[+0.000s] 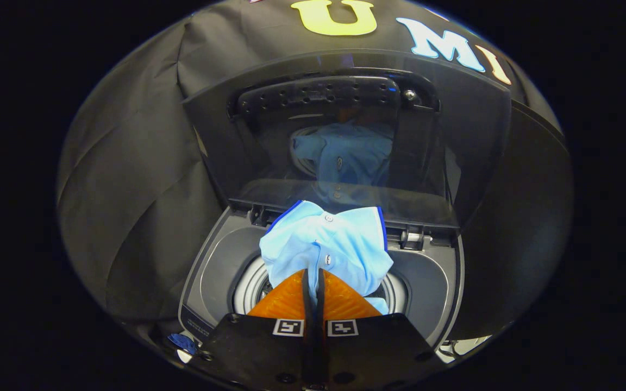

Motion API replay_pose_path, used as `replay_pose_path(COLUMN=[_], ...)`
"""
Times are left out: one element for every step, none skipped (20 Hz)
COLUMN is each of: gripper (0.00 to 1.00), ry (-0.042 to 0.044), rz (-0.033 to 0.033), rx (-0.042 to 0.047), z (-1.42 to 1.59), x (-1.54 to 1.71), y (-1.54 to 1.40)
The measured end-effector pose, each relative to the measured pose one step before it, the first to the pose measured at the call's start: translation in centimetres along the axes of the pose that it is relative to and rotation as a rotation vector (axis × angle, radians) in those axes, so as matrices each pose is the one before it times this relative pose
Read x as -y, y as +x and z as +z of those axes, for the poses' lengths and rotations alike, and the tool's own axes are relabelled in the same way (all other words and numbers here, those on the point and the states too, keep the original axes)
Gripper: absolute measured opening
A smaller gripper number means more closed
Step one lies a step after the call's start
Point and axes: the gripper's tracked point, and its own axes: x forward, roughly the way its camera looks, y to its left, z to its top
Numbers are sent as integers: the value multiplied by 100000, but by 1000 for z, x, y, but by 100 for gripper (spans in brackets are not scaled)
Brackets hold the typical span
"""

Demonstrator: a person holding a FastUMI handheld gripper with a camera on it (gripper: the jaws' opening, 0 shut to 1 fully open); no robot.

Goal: Put the clothes into the washing machine and then close the washing machine lid.

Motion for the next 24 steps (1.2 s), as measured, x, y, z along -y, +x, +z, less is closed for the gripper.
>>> replay_pose_path(gripper=[2,2,2,2,2,2,2,16,29,43,57,71,84,98,98,98,98,98,98,98,98,98,98,98], ry=[30,-37,38,178,111,-46,72,-149,-517,481,517,150,-3,178,-83,-398,-202,169,386,22,-461,-618,-548,-354], rz=[119,-18,-99,-26,-84,-337,-626,-3453,-4211,1277,1099,-633,238,947,660,-195,-41,492,753,328,155,617,1445,1319], rx=[74,35,94,55,-18,215,71,-1567,-3004,-958,-301,-288,636,628,281,916,1315,1121,1220,2161,3021,3030,2422,2673], z=[155,-79,100,-80,84,-7,15,-370,-479,-107,215,-205,332,100,267,309,459,549,712,1261,1379,1349,1084,1423], x=[-53,27,55,13,-7,52,90,567,672,-404,-393,188,-45,-189,-119,13,13,-169,-246,-233,-126,-266,-549,-510], y=[22,-33,19,-54,-2,73,103,221,-307,504,-219,211,-322,21,-181,-211,-255,-294,-375,-425,-418,-431,-432,-439])
